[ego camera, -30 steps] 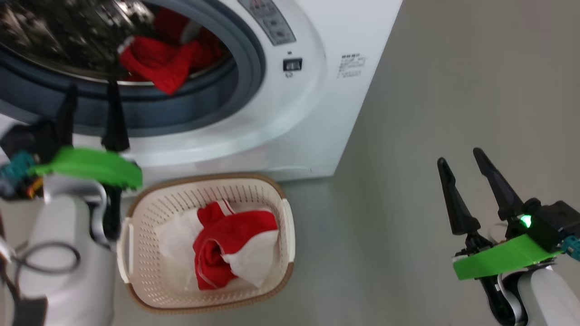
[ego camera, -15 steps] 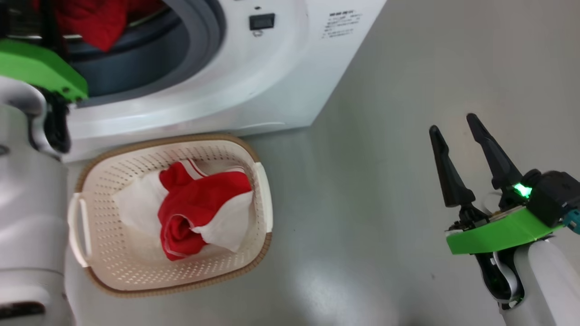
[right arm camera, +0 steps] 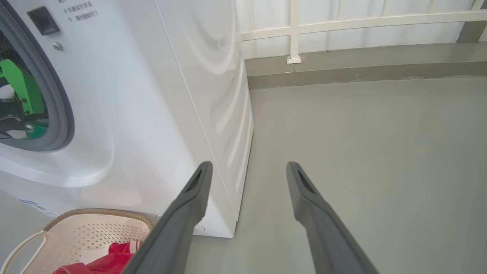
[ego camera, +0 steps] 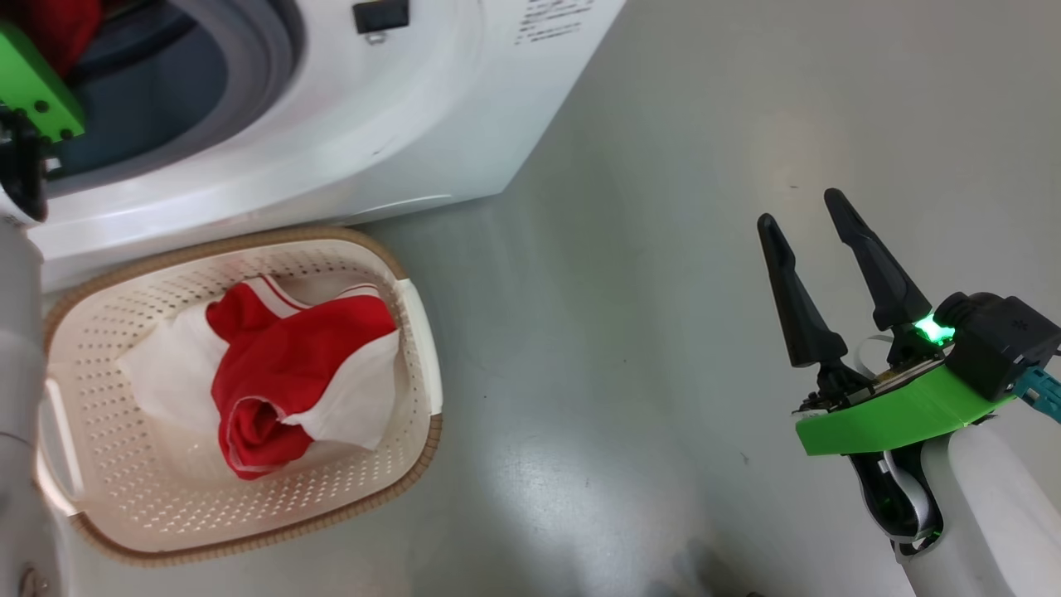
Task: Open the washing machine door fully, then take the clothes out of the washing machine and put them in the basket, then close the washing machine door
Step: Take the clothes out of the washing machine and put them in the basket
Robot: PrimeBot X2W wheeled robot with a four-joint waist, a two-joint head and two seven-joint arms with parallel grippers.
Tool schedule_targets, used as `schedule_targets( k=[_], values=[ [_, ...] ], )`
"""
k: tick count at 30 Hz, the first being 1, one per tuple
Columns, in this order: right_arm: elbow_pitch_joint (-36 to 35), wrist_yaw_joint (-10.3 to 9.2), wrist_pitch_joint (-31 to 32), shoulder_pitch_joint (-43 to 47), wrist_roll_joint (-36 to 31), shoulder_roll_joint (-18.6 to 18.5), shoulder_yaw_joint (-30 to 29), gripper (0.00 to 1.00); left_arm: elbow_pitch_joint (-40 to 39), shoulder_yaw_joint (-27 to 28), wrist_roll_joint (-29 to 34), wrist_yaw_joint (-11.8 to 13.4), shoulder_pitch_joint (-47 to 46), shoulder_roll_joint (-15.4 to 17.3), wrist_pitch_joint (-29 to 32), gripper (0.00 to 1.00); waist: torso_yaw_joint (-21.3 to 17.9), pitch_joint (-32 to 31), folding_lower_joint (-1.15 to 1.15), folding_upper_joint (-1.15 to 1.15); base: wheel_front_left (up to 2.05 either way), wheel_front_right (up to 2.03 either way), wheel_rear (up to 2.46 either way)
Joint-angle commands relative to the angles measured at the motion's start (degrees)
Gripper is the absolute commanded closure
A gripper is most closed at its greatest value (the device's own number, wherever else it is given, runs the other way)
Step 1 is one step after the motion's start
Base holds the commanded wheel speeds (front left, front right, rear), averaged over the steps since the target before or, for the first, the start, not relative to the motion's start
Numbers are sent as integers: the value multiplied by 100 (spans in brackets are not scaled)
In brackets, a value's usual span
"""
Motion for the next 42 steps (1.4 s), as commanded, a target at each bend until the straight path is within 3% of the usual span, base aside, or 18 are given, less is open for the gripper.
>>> schedule_targets(
  k=[1, 2, 9, 17, 23, 29, 34, 42],
  values=[
    [-139, 29, -36, 19, 63, -31, 102, 0, -4, -78, 120, 49, 2, 326, 85, 61, -99, 57, 0, 0, 0, 0, 0],
    [-135, 29, -36, 21, 66, -25, 95, 0, 17, -138, 169, 44, -7, 349, 103, 100, -110, 60, 0, 0, 0, 0, 0],
    [-106, 29, -36, 10, 84, 21, 65, 0, 118, -348, 300, 20, -9, 408, 224, 100, -127, 56, 0, 0, 0, 0, 0],
    [-69, 29, -36, 0, 108, 37, 54, 0, 1, -440, 319, 43, 87, 461, -454, 100, -82, -43, 0, 0, 0, 0, 0],
    [-21, 29, -36, 95, 92, 42, 12, 0, -117, -244, 32, -113, 357, 357, -1246, 100, 55, -310, 0, 0, 0, 0, 0],
    [-18, 29, -36, 174, 71, -19, -22, 0, -322, -127, -200, -490, 807, 231, -1752, 100, 230, -646, 0, 0, 0, 0, 0],
    [-1, 29, -36, 273, 40, -49, -63, 0, -801, -100, -231, -624, 1328, 146, -1858, 100, 382, -944, 0, 0, 0, 0, 0],
    [18, 29, -36, 486, 4, -10, -140, 0, -2423, 131, -188, -596, 2553, -35, -1866, 100, 573, -1404, 0, 0, 0, 0, 0]
  ],
)
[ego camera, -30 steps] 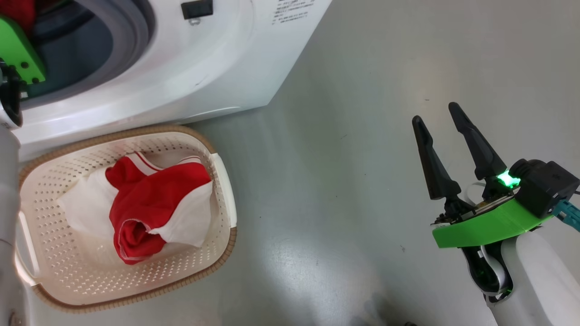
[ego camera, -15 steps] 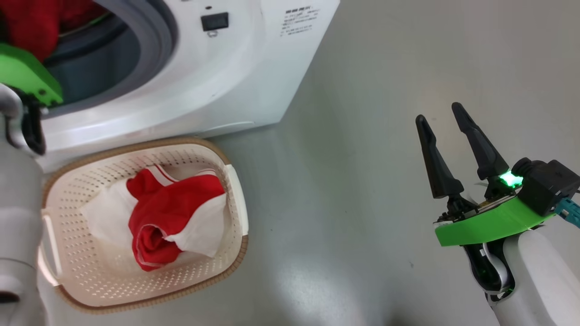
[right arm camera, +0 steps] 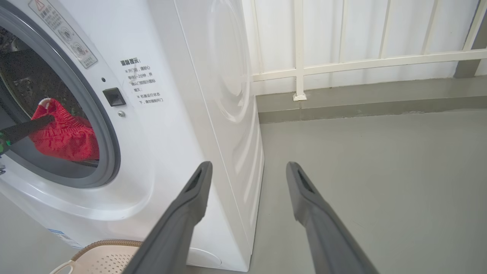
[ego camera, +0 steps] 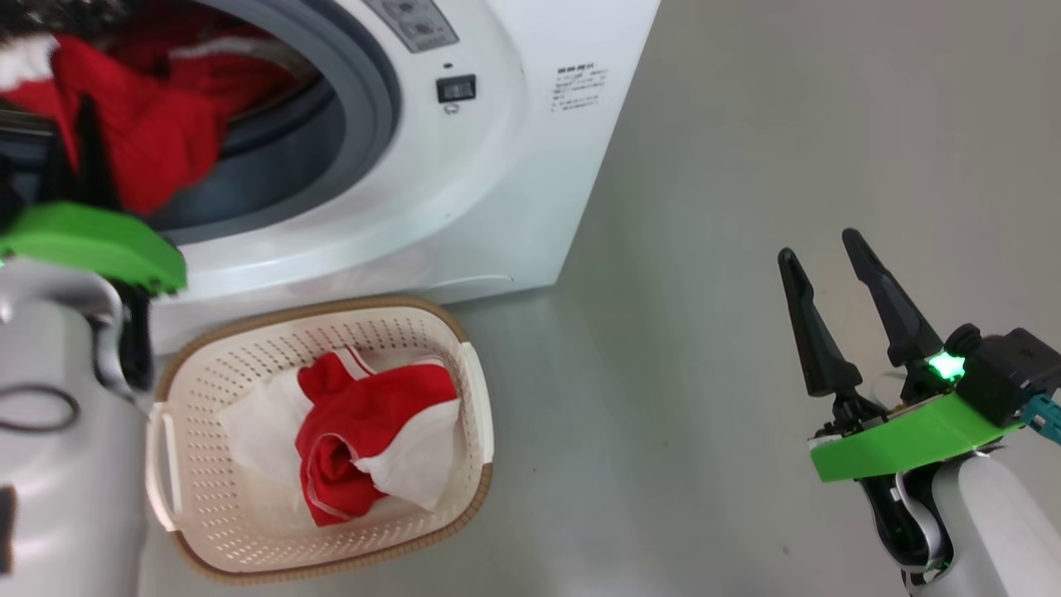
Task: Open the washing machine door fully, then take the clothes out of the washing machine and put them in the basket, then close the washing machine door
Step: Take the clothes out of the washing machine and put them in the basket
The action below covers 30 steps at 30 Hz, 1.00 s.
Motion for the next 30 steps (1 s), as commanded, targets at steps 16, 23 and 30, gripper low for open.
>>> schedule_targets(
  k=[16, 23, 30],
  values=[
    [-79, 29, -36, 521, -137, 32, -105, 0, -2833, 204, 139, 322, 2109, -162, 13, 100, 342, -958, 0, 0, 0, 0, 0],
    [-21, 29, -36, 650, -144, 104, -96, 0, -4719, 157, 187, 593, 2949, -234, 528, 100, 375, -1318, 0, 0, 0, 0, 0],
    [-60, 29, -36, 725, -127, 123, -154, 0, -6264, 34, 224, 893, 3613, -409, 995, 100, 430, -1312, 0, 0, 0, 0, 0]
  ],
)
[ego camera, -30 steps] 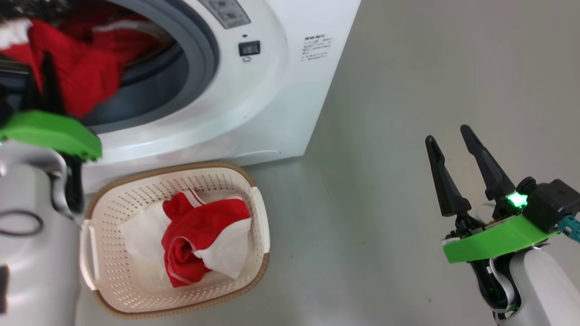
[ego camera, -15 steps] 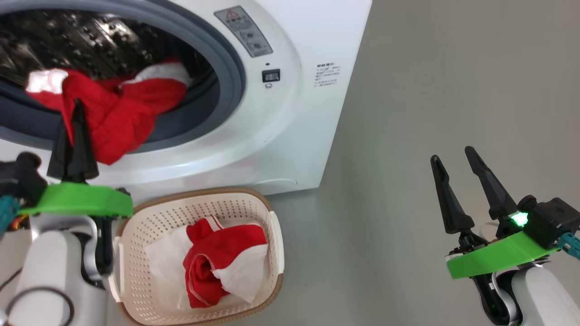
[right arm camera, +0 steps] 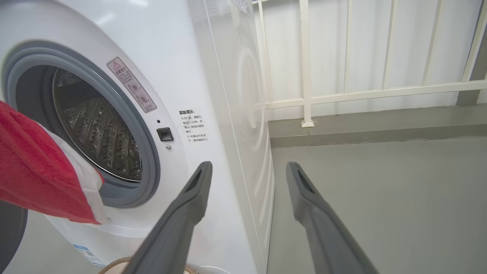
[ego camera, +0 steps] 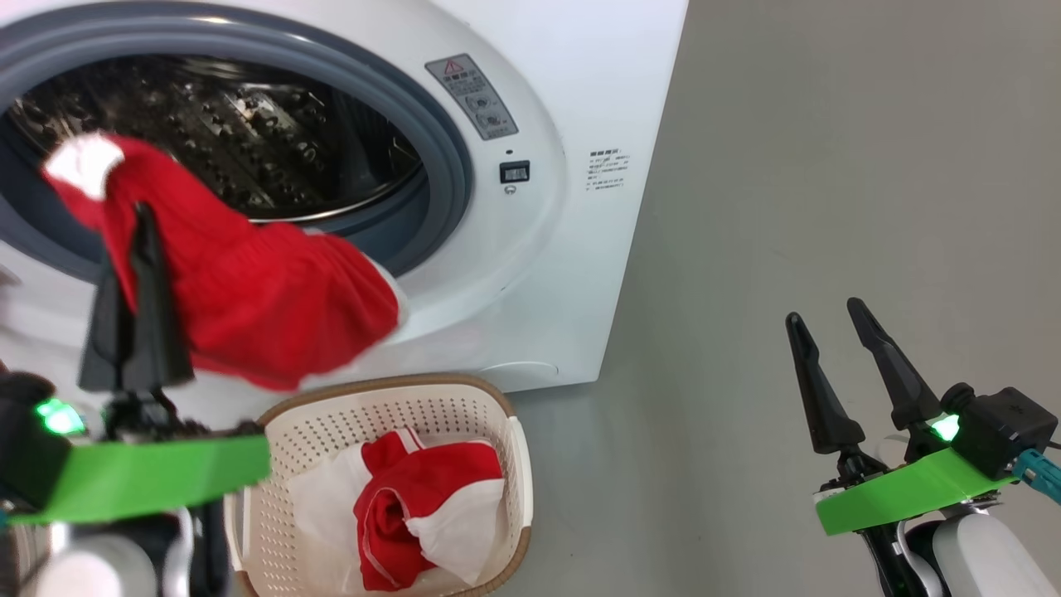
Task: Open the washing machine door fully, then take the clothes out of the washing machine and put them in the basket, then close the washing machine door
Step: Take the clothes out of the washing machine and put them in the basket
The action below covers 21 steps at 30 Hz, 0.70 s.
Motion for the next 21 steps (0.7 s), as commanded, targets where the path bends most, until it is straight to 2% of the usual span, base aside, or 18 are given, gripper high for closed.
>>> schedule_targets(
  k=[1, 5, 9, 17, 18, 21],
  values=[
    [-155, 29, -36, 25, 5, -27, 60, 0, -208, 112, 16, 46, 96, 44, 53, 100, 18, 73, 0, 0, 0, 0, 0],
    [-182, 29, -36, -22, 12, -45, 58, 0, -125, -66, -116, 115, 435, -97, 40, 100, 39, 255, 0, 0, 0, 0, 0],
    [-192, 29, -36, -98, 33, -62, 35, 0, 340, -163, -396, 209, 596, -207, -150, 100, 61, 456, 0, 0, 0, 0, 0],
    [-230, 29, -36, -288, 56, -115, 79, 0, 2366, -384, -1264, 75, 311, -282, -160, 100, 38, 908, 0, 0, 0, 0, 0],
    [-230, 29, -36, -288, 56, -115, 79, 0, 2366, -384, -1264, 75, 311, -282, -160, 100, 38, 908, 0, 0, 0, 0, 0],
    [-264, 29, -36, -389, 58, -121, 96, 0, 3314, -480, -1349, -60, -7, -285, -160, 100, 1, 1106, 0, 0, 0, 0, 0]
  ],
)
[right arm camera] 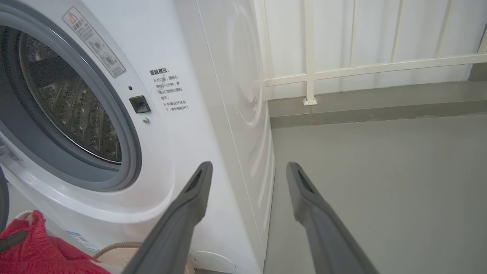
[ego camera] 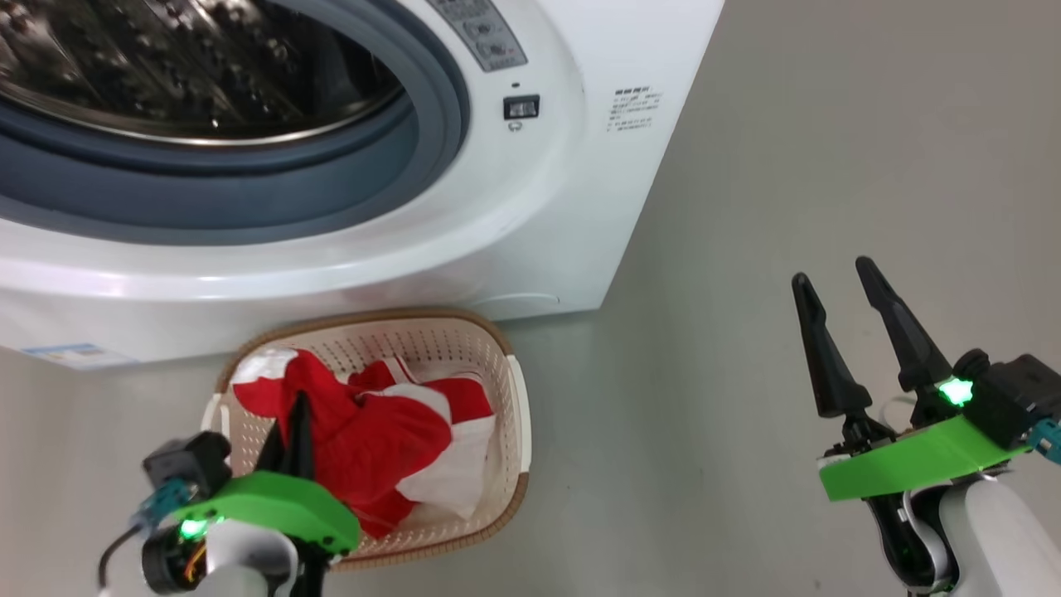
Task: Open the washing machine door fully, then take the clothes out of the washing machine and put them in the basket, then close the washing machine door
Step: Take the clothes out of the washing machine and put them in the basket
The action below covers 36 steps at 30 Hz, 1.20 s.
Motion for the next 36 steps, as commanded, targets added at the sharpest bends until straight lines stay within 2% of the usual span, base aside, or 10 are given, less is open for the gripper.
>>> schedule_targets(
  k=[1, 8, 15, 22, 28, 29, 31, 32, 33, 36],
  values=[
    [-163, 29, -36, -116, 48, -71, 122, 0, 181, 139, 1, -65, -256, 52, -7, 100, -57, 253, 0, 0, 0, 0, 0],
    [-193, 29, -36, -302, 83, -59, 136, 0, 2143, -78, 79, -284, -1165, 147, 43, 100, -151, 709, 0, 0, 0, 0, 0],
    [-220, 29, -36, -546, 135, -40, 193, 0, 3599, -167, -5, -628, -1992, 164, 199, 100, -363, 1144, 0, 0, 0, 0, 0],
    [-163, 29, -36, -666, 170, 25, 247, 0, 4673, -325, 52, -803, -2405, 190, 243, 100, -560, 1311, 0, 0, 0, 0, 0],
    [-93, 29, -36, -720, 188, 51, 275, 0, 5088, -460, 90, -890, -2450, 191, 285, 100, -686, 1291, 0, 0, 0, 0, 0],
    [-78, 29, -36, -719, 173, 54, 250, 0, 5095, -431, 45, -924, -2480, 180, 209, 95, -688, 1272, 0, 0, 0, 0, 0],
    [-19, 29, -36, -692, 101, 54, 174, 0, 5102, -492, 78, -972, -2549, 160, 39, 63, -658, 1207, 0, 0, 0, 0, 0],
    [6, 29, -36, -677, 75, 53, 153, 0, 5105, -525, 99, -986, -2578, 151, -53, 44, -637, 1162, 0, 0, 0, 0, 0],
    [33, 29, -36, -664, 52, 51, 141, 0, 5109, -532, 92, -998, -2596, 141, -132, 0, -618, 1113, 0, 0, 0, 0, 0],
    [80, 29, -36, -644, 4, 70, 123, 0, 5124, -575, 60, -1080, -2605, 107, -268, 0, -572, 939, 0, 0, 0, 0, 0]
  ],
)
